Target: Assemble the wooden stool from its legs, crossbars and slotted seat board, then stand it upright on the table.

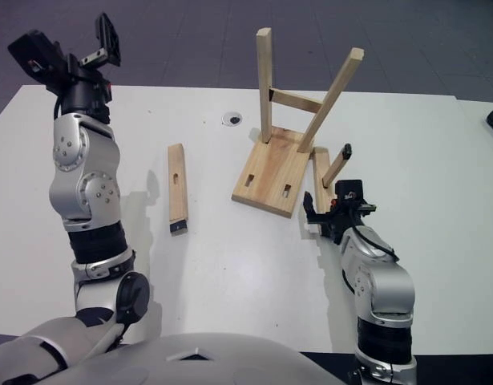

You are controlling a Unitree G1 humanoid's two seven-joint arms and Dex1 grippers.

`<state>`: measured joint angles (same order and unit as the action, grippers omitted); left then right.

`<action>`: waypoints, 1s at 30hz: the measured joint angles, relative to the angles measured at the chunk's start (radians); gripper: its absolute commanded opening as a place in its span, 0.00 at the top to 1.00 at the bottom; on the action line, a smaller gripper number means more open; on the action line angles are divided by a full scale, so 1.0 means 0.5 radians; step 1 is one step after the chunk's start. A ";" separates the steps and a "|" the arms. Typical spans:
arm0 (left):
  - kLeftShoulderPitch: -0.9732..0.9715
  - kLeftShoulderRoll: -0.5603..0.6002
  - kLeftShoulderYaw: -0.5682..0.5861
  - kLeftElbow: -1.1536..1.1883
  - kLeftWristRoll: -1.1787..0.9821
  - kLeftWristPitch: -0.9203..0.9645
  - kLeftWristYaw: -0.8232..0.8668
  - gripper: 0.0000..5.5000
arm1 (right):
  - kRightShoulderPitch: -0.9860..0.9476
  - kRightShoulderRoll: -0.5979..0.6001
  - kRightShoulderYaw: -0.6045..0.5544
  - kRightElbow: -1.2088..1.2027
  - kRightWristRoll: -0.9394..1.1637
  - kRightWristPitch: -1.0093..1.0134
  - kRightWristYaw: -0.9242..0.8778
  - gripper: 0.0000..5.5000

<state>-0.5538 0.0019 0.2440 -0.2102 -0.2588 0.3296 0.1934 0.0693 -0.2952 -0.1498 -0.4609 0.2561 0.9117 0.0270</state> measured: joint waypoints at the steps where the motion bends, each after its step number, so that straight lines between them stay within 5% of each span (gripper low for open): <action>1: 0.003 -0.003 -0.001 -0.001 0.000 0.002 0.002 0.02 | -0.010 -0.008 -0.003 0.020 -0.005 0.034 -0.002 0.08; 21: 0.001 -0.001 -0.033 -0.022 -0.004 0.202 0.024 0.02 | -0.412 0.083 -0.187 0.151 0.077 0.757 0.033 0.61; 30: -0.008 0.012 -0.038 0.000 -0.017 0.311 0.022 0.02 | -0.411 0.059 -0.175 0.164 0.048 0.702 0.093 0.63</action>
<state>-0.5578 0.0079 0.2250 -0.2102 -0.2672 0.4850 0.2043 -0.1364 -0.2657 -0.2370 -0.3791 0.2803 1.2627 0.0735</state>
